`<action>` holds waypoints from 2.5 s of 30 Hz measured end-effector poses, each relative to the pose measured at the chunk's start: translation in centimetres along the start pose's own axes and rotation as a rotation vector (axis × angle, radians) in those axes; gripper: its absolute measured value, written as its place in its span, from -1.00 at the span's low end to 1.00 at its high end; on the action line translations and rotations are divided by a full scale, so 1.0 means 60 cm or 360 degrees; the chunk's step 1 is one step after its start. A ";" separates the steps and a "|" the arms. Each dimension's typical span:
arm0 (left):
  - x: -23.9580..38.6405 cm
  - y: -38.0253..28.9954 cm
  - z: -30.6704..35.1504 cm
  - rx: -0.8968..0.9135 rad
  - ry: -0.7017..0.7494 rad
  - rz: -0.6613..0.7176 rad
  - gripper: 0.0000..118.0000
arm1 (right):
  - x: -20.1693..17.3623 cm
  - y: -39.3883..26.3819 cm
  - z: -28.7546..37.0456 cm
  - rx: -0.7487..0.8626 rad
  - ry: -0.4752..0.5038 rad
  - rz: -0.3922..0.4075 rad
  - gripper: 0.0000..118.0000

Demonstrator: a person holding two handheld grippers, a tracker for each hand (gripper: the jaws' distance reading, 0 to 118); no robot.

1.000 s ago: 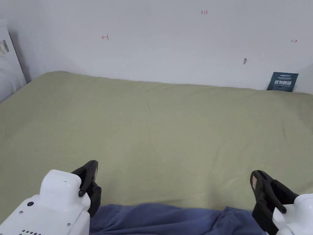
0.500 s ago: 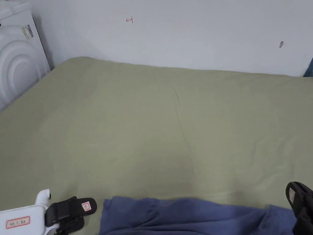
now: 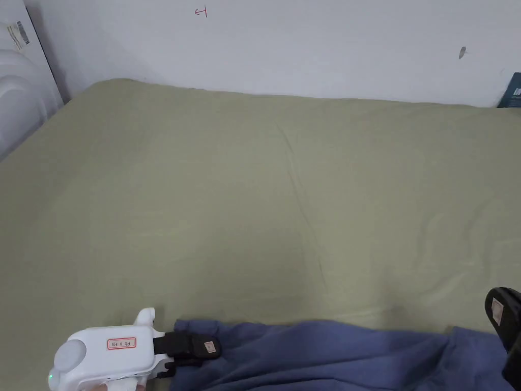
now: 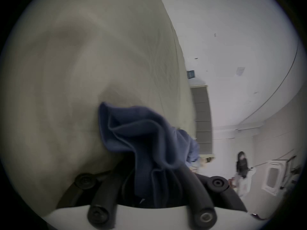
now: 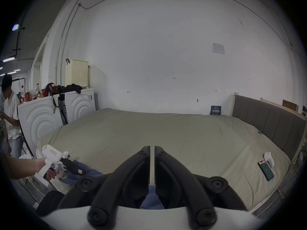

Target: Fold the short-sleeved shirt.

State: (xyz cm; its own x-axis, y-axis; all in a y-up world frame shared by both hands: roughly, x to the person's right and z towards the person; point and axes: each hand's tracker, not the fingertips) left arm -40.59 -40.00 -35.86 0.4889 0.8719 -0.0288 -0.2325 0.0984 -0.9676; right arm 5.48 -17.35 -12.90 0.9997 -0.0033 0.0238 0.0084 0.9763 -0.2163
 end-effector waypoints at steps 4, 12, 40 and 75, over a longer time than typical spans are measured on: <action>0.103 -0.009 0.051 0.0271 0.0439 -0.0130 -0.89 | 0.008 -0.002 0.007 0.0002 0.0004 -0.0006 -0.86; 0.214 -0.052 0.139 0.0825 0.0841 -0.0307 -0.89 | 0.035 -0.016 0.022 0.0003 -0.0022 -0.0003 -0.86; 0.368 -0.215 -0.088 0.0768 0.0720 -0.0849 0.48 | 0.112 -0.059 0.035 -0.0057 -0.0025 -0.0102 -0.86; 0.181 -0.095 -0.026 0.0033 0.0221 -0.0400 0.94 | 0.093 -0.051 0.027 -0.0156 -0.0008 -0.0154 -0.86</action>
State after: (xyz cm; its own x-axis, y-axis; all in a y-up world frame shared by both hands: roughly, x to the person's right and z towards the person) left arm -32.60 -31.84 -31.04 0.6437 0.7448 0.1760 -0.1058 0.3143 -0.9434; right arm 10.98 -19.99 -10.55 0.9940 -0.0952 0.0540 0.1073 0.9457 -0.3069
